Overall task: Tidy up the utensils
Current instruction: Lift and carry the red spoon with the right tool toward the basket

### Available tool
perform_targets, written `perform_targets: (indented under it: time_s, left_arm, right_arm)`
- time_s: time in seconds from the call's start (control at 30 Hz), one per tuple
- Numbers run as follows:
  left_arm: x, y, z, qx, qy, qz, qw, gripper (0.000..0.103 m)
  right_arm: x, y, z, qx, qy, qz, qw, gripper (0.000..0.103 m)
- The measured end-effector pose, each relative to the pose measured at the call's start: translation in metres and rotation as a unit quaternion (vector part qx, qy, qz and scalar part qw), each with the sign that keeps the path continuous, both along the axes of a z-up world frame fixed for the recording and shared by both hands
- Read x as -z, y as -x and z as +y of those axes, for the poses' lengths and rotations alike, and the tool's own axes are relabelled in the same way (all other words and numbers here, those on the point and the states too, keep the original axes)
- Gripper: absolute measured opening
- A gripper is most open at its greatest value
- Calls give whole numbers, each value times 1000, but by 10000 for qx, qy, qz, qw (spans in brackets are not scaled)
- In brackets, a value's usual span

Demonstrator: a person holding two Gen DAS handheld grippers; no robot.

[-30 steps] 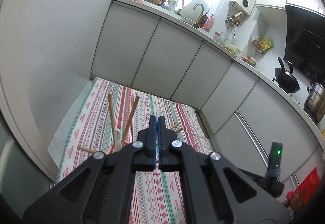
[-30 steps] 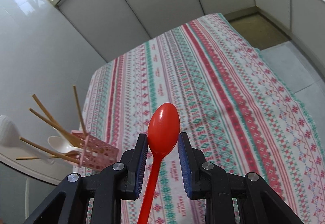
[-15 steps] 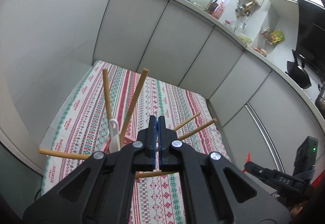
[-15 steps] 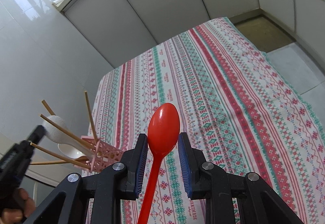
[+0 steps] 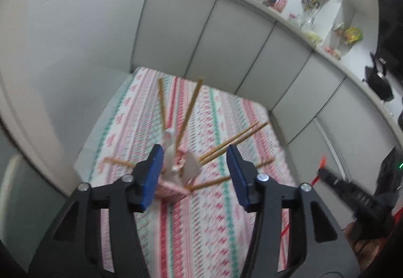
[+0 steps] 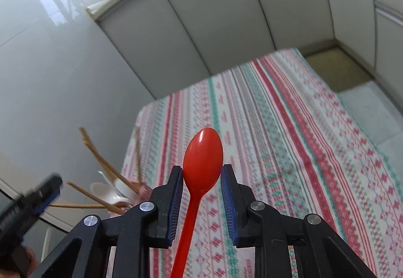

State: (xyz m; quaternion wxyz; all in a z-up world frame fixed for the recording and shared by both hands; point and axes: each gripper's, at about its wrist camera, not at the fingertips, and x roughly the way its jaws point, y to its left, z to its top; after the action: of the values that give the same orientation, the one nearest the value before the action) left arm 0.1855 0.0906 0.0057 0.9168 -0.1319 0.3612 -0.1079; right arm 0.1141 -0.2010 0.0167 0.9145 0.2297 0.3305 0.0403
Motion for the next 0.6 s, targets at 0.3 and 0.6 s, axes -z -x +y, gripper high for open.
perform_targets:
  time_s: [0.3, 0.6]
  left_arm:
    - [28, 25, 25, -61, -1345, 785, 9878, 76]
    - [58, 19, 32, 101, -1716, 1415, 9749, 77]
  right_arm:
    - [-69, 13, 60, -206, 466, -1233, 9911, 27]
    - [-84, -8, 150, -234, 1201, -2255, 9665, 27]
